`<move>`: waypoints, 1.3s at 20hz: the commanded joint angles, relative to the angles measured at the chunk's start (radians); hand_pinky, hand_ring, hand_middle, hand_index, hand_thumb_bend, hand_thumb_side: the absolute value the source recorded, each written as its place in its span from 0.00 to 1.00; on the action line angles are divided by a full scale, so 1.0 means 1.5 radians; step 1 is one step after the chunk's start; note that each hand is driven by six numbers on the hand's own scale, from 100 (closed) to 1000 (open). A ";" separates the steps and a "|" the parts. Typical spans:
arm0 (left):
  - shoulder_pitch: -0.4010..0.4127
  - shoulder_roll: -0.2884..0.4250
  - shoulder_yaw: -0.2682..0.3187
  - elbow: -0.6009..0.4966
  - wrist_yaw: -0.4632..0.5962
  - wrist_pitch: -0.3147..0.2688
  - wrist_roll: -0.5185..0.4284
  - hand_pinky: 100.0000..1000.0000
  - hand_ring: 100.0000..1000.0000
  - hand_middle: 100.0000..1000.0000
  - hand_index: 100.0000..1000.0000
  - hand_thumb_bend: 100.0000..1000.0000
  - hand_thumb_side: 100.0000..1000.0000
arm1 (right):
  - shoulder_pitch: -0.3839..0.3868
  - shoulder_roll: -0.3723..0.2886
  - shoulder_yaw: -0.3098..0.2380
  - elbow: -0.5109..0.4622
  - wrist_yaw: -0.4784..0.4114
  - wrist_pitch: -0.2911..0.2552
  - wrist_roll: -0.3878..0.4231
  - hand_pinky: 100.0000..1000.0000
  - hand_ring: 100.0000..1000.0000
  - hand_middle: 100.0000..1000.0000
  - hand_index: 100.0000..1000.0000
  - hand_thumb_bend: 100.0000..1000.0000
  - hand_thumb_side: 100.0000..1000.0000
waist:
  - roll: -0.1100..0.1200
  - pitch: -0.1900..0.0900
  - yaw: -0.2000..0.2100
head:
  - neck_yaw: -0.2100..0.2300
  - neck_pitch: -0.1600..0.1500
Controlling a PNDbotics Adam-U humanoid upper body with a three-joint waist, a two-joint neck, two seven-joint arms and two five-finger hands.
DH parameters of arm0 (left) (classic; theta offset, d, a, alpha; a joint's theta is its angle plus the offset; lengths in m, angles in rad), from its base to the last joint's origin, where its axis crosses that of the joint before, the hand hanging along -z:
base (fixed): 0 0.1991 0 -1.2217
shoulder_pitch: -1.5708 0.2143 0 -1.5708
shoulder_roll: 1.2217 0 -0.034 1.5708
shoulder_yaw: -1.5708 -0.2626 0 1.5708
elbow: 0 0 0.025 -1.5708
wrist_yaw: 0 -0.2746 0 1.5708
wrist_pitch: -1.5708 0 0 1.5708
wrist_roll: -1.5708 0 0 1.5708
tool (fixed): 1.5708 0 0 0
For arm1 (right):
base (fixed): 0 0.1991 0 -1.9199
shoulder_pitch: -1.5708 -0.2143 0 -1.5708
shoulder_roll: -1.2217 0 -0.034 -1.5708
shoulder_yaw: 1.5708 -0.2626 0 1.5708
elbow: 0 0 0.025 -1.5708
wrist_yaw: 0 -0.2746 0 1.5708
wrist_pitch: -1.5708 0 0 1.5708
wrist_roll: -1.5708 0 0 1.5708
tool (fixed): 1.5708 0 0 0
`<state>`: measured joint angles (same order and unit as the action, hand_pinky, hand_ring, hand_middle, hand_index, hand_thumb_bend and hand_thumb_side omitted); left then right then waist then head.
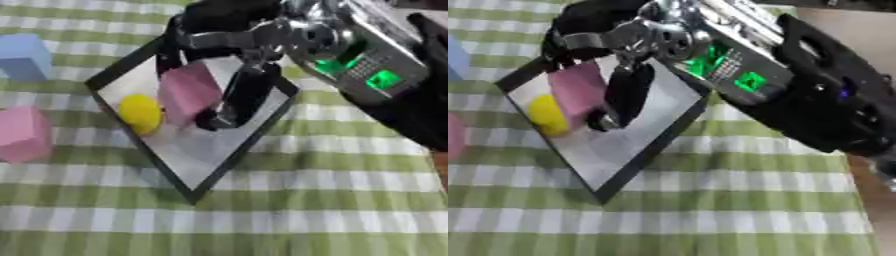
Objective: Pick up objects on the table and place them in the box.
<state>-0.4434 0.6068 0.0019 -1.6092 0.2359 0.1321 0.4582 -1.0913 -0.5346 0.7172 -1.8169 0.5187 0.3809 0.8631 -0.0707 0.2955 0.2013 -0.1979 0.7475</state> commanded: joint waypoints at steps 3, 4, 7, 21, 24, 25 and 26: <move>-0.011 0.014 0.001 -0.013 -0.004 -0.001 -0.004 0.78 0.71 0.64 0.74 1.00 0.49 | -0.011 0.049 0.016 0.074 0.042 -0.003 0.029 0.72 0.56 0.40 0.57 0.21 0.00 | -0.003 -0.029 0.004 | -0.004 0.002; -0.012 0.014 0.000 -0.013 -0.004 -0.001 -0.004 0.78 0.71 0.64 0.74 1.00 0.49 | -0.011 0.057 0.021 0.089 0.048 -0.011 0.029 0.72 0.56 0.41 0.57 0.22 0.00 | -0.003 -0.029 0.005 | -0.004 0.002; -0.013 0.014 0.000 -0.013 -0.005 0.000 -0.005 0.78 0.71 0.64 0.74 1.00 0.49 | -0.010 0.076 0.031 0.125 0.064 -0.031 0.029 0.72 0.56 0.42 0.59 0.23 0.00 | -0.004 -0.029 0.007 | -0.004 0.002; -0.011 0.015 0.002 -0.014 -0.005 -0.001 -0.002 0.78 0.71 0.64 0.74 1.00 0.50 | -0.004 0.067 -0.003 0.134 0.077 -0.116 0.029 0.84 0.83 0.82 0.90 0.49 0.04 | -0.004 -0.032 0.004 | 0.003 0.003; -0.009 0.017 0.003 -0.015 -0.005 -0.001 -0.001 0.78 0.71 0.64 0.74 1.00 0.50 | -0.001 0.044 -0.061 0.062 0.055 -0.086 0.017 0.84 0.81 0.81 0.89 0.47 0.02 | -0.002 -0.033 0.000 | 0.006 0.004; -0.007 0.017 0.004 -0.015 -0.005 -0.001 0.000 0.78 0.71 0.64 0.74 1.00 0.50 | -0.001 0.031 -0.089 0.025 0.048 -0.072 0.002 0.84 0.81 0.80 0.89 0.46 0.02 | -0.001 -0.034 -0.002 | 0.007 0.005; -0.006 0.018 0.005 -0.015 -0.005 -0.001 0.000 0.78 0.71 0.64 0.74 1.00 0.49 | 0.002 0.020 -0.111 -0.008 0.038 -0.057 -0.009 0.83 0.80 0.80 0.88 0.46 0.01 | -0.001 -0.034 -0.003 | 0.008 0.005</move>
<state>-0.4460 0.6062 -0.0034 -1.6096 0.2358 0.1322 0.4545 -1.0761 -0.4689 0.6029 -1.7619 0.5927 0.2679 0.8601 -0.0734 0.2847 0.1963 -0.1882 0.7540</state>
